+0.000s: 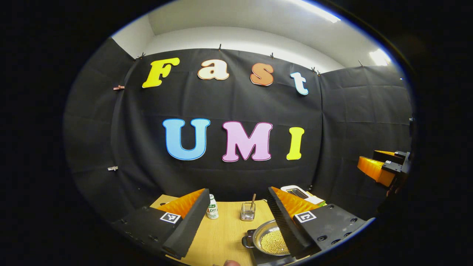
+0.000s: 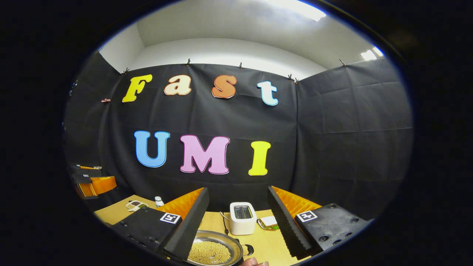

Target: First push the handle of the pot to place it horizontally, then grasp the pot with both hands and set it on the induction cooktop.

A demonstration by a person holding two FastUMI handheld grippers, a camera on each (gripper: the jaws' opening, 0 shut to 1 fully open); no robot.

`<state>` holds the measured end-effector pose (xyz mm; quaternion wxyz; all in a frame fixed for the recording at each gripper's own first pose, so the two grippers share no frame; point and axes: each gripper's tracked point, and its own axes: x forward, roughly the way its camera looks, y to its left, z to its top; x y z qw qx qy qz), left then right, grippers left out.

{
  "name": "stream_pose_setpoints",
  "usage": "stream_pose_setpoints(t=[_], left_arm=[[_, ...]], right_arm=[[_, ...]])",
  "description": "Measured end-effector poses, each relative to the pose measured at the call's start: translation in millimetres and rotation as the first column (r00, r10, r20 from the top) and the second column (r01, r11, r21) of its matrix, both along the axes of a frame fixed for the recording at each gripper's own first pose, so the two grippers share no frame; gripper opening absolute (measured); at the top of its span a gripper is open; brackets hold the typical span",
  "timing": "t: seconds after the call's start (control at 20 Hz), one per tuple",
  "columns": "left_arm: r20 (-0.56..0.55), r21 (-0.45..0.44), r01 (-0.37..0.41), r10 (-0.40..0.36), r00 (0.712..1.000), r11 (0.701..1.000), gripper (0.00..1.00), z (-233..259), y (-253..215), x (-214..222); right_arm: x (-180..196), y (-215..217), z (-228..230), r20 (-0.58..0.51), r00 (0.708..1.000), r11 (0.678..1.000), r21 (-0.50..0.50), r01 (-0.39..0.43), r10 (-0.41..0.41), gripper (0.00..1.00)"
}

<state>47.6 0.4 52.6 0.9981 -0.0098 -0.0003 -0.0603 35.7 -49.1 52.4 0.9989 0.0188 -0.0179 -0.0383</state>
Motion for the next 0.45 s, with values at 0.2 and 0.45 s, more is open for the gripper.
stream_pose_setpoints(t=[0.2,0.45], left_arm=[[-0.004,0.005,-0.001,0.001,1.0,1.0,0.96,0.0,-0.1,-1.5],[-0.007,0.003,-0.004,0.004,1.0,1.0,0.96,-0.7,0.2,-2.2]], right_arm=[[-1.5,-2.6,-1.7,-0.003,1.0,1.0,0.004,0.004,-0.004,0.98],[-3.9,-5.2,-2.9,-0.006,1.0,1.0,0.007,0.006,-0.006,0.97]])
